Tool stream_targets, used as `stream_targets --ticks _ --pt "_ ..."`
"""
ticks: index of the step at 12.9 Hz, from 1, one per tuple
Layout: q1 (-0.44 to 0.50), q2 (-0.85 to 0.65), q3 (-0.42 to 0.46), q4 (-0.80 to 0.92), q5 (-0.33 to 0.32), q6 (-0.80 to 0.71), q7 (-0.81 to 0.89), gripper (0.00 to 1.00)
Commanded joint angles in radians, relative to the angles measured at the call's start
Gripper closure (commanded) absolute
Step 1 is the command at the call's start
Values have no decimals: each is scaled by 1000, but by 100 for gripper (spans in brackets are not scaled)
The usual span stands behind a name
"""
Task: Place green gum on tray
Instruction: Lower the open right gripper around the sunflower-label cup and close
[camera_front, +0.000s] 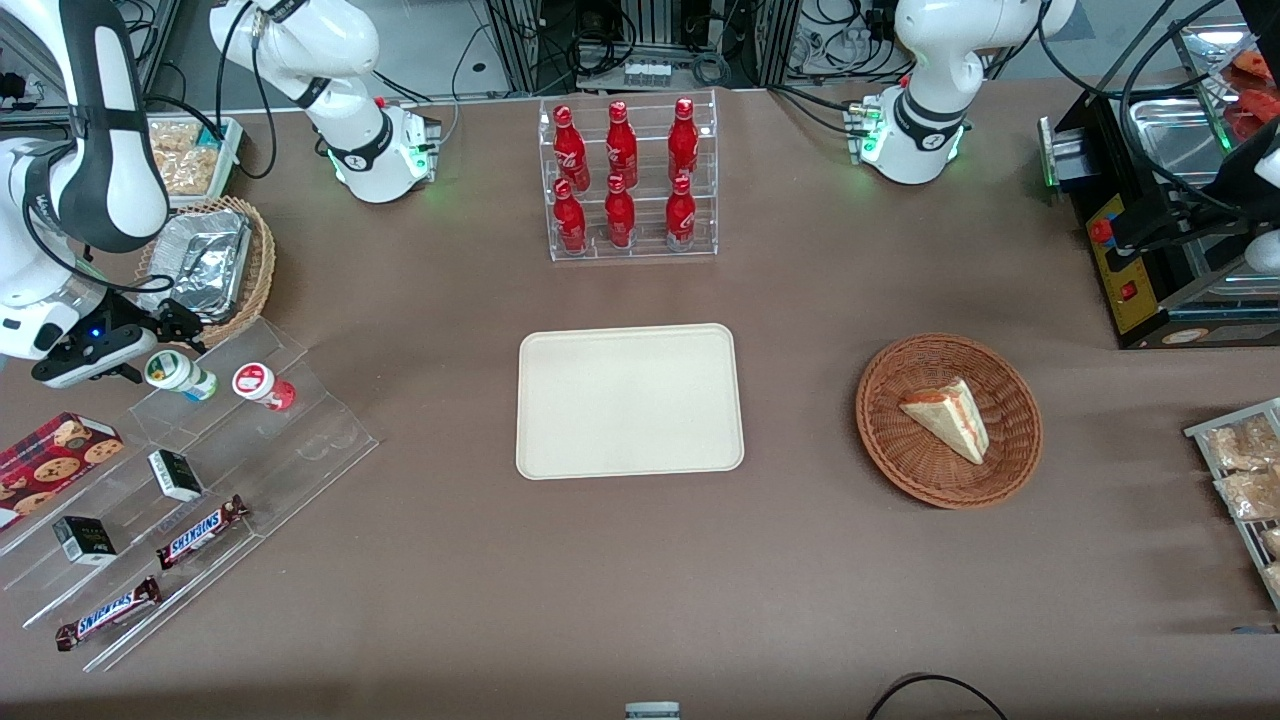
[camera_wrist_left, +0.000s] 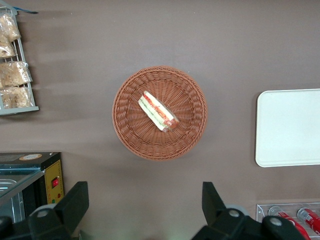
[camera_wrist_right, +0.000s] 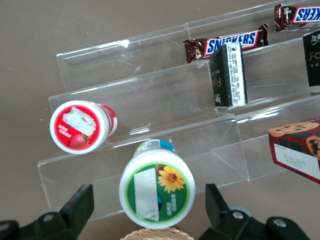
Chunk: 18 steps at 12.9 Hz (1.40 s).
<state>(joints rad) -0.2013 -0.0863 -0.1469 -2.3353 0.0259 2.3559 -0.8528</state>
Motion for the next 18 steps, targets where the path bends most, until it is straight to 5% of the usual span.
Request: stream_targets --ticks 1,5,6,7,8,14,18 --pt "-13 5 0 -12 12 34 -31 1" --pt "-13 11 1 -10 12 34 -29 5" --pt "-13 11 1 -10 12 34 -29 26" --pt "-12 11 1 -10 12 34 -29 81" --pt "-10 11 1 -9 12 31 -26 100" --pt "-1 -6 10 23 12 -3 -20 100" --pt "2 -7 27 167 12 -229 -26 100"
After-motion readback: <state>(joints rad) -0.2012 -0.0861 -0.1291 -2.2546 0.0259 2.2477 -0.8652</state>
